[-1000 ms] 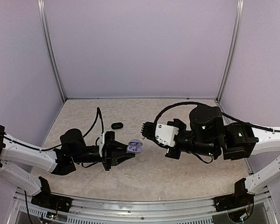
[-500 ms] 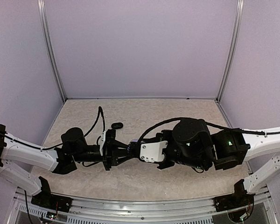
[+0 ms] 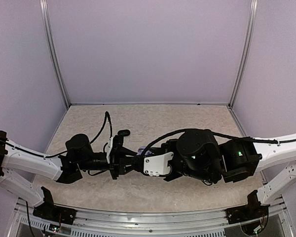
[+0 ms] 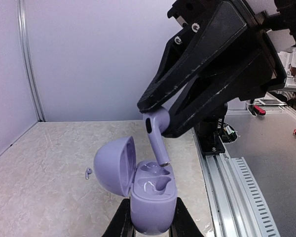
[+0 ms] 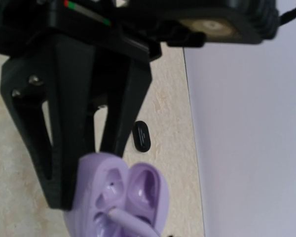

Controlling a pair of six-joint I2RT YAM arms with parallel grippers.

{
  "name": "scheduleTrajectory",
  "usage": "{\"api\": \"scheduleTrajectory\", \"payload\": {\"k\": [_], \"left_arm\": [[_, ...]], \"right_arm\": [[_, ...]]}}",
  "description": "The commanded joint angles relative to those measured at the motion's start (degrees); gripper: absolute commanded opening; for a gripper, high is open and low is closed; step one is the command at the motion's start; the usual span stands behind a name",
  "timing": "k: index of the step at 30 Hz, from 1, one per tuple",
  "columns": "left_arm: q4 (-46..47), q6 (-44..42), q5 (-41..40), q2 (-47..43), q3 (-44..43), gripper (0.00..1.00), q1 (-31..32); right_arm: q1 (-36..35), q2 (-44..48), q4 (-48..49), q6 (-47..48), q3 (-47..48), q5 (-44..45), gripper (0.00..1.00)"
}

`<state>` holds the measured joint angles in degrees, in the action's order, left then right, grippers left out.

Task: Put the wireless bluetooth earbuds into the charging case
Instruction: Insert the left earbud into the left side groove of the charging case.

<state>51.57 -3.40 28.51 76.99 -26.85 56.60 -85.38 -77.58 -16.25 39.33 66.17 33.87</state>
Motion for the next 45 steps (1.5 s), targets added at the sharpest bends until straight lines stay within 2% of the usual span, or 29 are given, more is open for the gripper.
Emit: {"api": "scheduleTrajectory", "payload": {"k": [1,18,28,38,45], "left_arm": [[0.55,0.65,0.44,0.51,-1.53,0.00,-0.26],[1.74,2.14,0.62,0.88,-1.64,0.00,-0.38],[2.81,2.60,2.06,2.24,-2.83,0.00,-0.46],[6.85,6.05,2.79,2.23,-2.20,0.00,-1.31],[8.84,7.24,3.38,2.37,-2.11,0.00,-1.50]], "right_arm": [[-0.75,-0.97,0.23,0.72,1.79,1.33,0.13],[-1.60,-3.45,-0.75,3.69,1.54,4.04,0.13],[-2.17,-3.69,-0.91,6.01,1.17,2.52,0.16],[-3.05,-4.10,0.08,10.92,0.56,5.49,0.17],[-3.51,-4.07,1.01,12.35,0.01,4.61,0.21]]}}
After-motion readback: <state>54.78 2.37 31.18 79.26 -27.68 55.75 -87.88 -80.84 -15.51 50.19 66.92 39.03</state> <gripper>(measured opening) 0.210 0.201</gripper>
